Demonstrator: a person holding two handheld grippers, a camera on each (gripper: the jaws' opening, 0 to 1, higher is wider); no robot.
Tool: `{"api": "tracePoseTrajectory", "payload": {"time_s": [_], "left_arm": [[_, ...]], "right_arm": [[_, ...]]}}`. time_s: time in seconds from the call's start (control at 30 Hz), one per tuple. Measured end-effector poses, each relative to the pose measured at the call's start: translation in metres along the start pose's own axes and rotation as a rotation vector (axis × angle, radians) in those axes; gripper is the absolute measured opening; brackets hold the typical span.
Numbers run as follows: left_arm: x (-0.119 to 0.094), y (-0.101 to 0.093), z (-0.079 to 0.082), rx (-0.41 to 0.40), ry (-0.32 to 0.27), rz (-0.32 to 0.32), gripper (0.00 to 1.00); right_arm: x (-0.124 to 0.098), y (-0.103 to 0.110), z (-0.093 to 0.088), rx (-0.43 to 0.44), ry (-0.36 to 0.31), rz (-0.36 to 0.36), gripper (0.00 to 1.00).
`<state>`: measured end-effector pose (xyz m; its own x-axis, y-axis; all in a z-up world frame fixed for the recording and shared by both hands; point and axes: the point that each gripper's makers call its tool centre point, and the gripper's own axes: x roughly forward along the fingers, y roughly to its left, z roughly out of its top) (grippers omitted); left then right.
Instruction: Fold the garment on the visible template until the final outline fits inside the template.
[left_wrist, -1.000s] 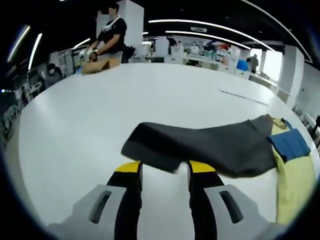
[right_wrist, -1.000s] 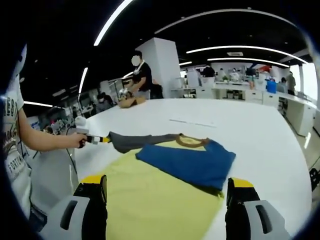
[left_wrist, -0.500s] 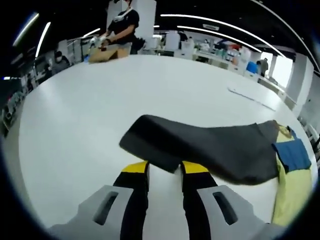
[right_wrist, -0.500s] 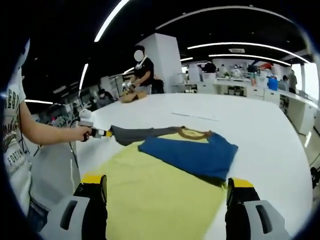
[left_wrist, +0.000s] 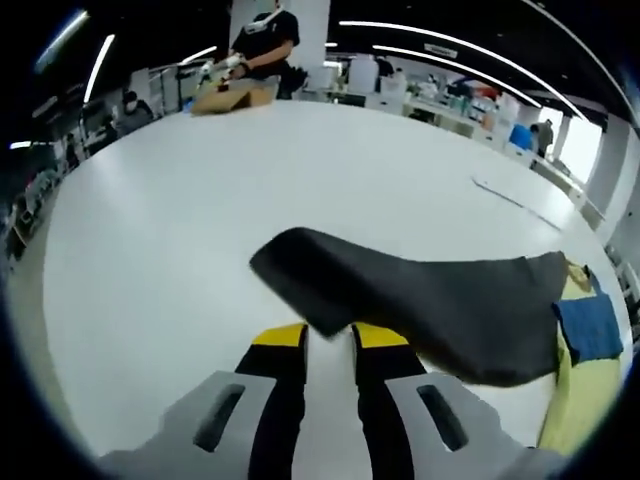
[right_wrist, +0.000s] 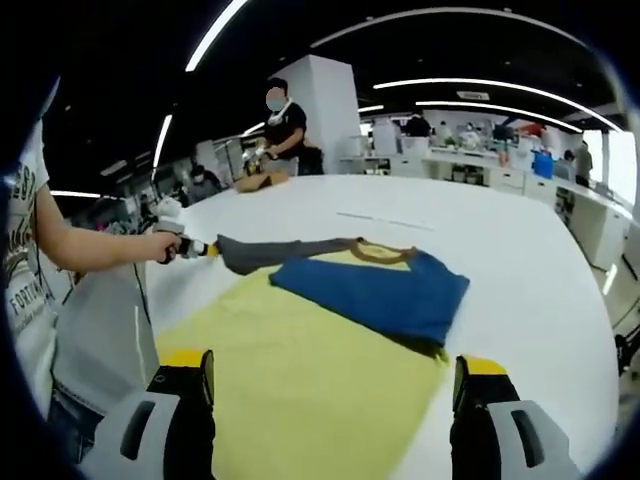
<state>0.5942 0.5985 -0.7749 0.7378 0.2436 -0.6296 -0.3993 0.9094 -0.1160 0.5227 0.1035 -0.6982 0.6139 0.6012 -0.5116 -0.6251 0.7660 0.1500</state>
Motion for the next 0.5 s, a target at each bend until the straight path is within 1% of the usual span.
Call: {"api": "tracePoseTrajectory", "payload": {"time_s": [0.1, 0.17, 0.23, 0.33, 0.4, 0.43, 0.5], "left_arm": [[0.0001, 0.0025, -0.0007, -0.012, 0.005, 0.006, 0.19], [0.0008, 0.0024, 0.0001, -0.024, -0.004, 0.004, 0.19], [0.0022, 0.0023, 0.002, -0.066, -0.012, -0.001, 0.2], [0.004, 0.0032, 0.005, -0.071, -0.025, 0.007, 0.2], [0.0053, 0.0032, 0.0035, -0.067, -0.017, 0.014, 0.18], [0.0052, 0.0038, 0.0057, -0.064, -0.032, 0.018, 0.16], [0.0045, 0.0046, 0.0051, -0.08, -0.026, 0.028, 0.13]], "right_arm": [[0.0006, 0.0001, -0.0019, 0.002, 0.004, 0.0, 0.99], [0.001, -0.0002, -0.002, 0.007, 0.002, -0.001, 0.99], [0.0009, -0.0007, -0.0019, 0.01, 0.0, -0.004, 0.98], [0.0001, -0.0015, -0.0039, 0.01, 0.006, -0.008, 0.98], [-0.0005, -0.0027, -0.0058, 0.015, 0.008, -0.012, 0.98], [-0.0006, -0.003, -0.0062, 0.016, 0.009, -0.013, 0.98], [-0.0014, -0.0044, -0.0077, 0.015, 0.013, -0.021, 0.97]]}}
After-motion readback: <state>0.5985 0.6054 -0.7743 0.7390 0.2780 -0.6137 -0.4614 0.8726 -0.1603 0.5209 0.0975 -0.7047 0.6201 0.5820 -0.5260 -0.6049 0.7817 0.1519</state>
